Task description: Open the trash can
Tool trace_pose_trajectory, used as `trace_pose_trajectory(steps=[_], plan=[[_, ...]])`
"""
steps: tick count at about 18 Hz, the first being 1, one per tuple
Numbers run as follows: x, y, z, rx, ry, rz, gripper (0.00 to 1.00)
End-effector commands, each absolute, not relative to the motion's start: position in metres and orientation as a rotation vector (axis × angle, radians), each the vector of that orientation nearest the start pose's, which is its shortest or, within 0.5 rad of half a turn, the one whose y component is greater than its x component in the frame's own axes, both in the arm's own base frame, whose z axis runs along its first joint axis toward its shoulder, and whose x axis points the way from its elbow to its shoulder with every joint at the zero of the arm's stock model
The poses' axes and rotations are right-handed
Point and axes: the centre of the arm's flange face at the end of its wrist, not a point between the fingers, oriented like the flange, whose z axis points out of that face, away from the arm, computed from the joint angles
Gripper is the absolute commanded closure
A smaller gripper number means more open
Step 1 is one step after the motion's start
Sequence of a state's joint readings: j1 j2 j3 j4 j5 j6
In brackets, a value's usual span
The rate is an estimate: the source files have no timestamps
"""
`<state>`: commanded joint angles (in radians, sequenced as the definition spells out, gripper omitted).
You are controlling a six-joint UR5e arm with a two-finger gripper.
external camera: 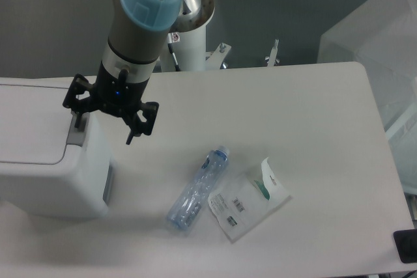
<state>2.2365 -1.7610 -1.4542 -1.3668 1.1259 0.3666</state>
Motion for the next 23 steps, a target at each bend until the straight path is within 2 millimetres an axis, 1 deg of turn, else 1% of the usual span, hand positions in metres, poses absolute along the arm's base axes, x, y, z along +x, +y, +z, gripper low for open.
trace_pose_trajectory(steps=[9, 12, 15, 19, 20, 23], plan=[[-0.222, 0.568, 0.469, -2.757, -0.377, -0.462, 0.0], [-0.223, 0.568, 0.47, -2.756, -0.376, -0.461, 0.0], [-0.223, 0.569, 0.478, -2.741, -0.361, -0.441, 0.0], [-0.229, 0.572, 0.493, -2.669, -0.309, -0.344, 0.0], [-0.232, 0.572, 0.494, -2.656, -0.306, -0.327, 0.0], [-0.25, 0.565, 0.496, -2.643, -0.332, -0.289, 0.0]])
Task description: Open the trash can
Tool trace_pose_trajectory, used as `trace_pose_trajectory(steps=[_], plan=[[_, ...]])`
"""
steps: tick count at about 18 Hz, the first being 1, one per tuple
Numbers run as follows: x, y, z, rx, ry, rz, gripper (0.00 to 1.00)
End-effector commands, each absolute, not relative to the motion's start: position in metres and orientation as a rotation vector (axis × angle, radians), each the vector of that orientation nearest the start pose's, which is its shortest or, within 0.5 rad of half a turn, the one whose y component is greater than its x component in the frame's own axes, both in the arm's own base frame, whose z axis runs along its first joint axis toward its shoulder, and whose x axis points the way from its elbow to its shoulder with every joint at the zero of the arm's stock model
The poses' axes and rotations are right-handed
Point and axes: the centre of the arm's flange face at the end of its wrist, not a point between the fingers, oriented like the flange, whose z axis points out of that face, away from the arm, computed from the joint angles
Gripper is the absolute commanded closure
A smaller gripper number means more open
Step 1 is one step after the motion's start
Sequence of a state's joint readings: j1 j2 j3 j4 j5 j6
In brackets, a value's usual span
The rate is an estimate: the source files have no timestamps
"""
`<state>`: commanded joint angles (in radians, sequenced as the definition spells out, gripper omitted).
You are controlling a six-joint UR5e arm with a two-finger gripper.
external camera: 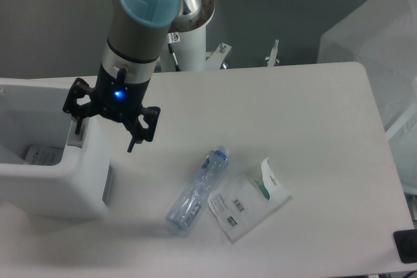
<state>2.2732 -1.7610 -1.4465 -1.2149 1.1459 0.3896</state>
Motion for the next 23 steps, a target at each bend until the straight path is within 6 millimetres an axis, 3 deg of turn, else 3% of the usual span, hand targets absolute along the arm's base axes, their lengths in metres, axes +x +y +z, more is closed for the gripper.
trace_pose_trajectory(steps=[5, 10, 14, 17, 23], plan=[[-0.3, 0.54, 0.495, -2.626, -0.407, -0.248, 0.0], [-0.358, 0.503, 0.478, -2.749, -0.381, -0.019, 0.0], [-0.427, 0.463, 0.437, -2.835, -0.408, 0.02, 0.0], [-0.458, 0.435, 0.43, -2.872, -0.358, 0.063, 0.0], [-0.526, 0.385, 0.38, -3.013, -0.137, 0.096, 0.0]])
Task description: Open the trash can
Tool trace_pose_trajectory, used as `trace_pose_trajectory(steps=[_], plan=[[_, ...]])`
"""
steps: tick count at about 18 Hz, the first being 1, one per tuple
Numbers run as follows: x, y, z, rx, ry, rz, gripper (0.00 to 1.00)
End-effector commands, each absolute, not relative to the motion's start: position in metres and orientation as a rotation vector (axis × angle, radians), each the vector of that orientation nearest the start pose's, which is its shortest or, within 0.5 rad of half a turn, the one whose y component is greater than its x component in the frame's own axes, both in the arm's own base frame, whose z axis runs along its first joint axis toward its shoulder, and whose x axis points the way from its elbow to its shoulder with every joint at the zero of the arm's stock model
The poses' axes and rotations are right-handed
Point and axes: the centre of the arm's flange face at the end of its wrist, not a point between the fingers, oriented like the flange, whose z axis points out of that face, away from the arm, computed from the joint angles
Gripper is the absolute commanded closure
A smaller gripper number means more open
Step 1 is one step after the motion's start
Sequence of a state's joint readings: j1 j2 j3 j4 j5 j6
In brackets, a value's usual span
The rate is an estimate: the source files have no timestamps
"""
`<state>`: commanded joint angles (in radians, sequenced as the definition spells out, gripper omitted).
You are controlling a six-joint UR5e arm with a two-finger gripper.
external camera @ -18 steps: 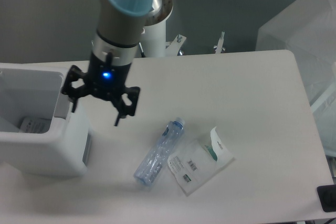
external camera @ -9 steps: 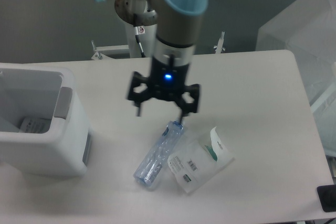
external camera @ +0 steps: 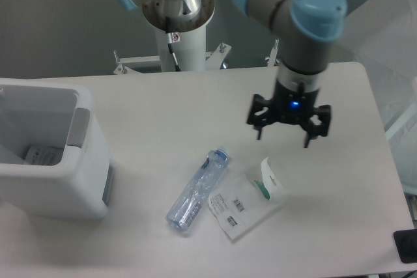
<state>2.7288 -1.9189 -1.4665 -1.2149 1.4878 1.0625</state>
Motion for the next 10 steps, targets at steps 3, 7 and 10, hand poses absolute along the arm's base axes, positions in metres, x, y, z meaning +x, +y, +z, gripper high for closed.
trace_pose_trajectory(steps=[3, 7, 10], plan=[[-0.541, 0.366, 0.377, -3.025, 0.018, 0.107, 0.0], [-0.54, 0.366, 0.374, -3.029, 0.155, 0.107, 0.0], [-0.539, 0.365, 0.371, -3.033, 0.155, 0.099, 0.0]])
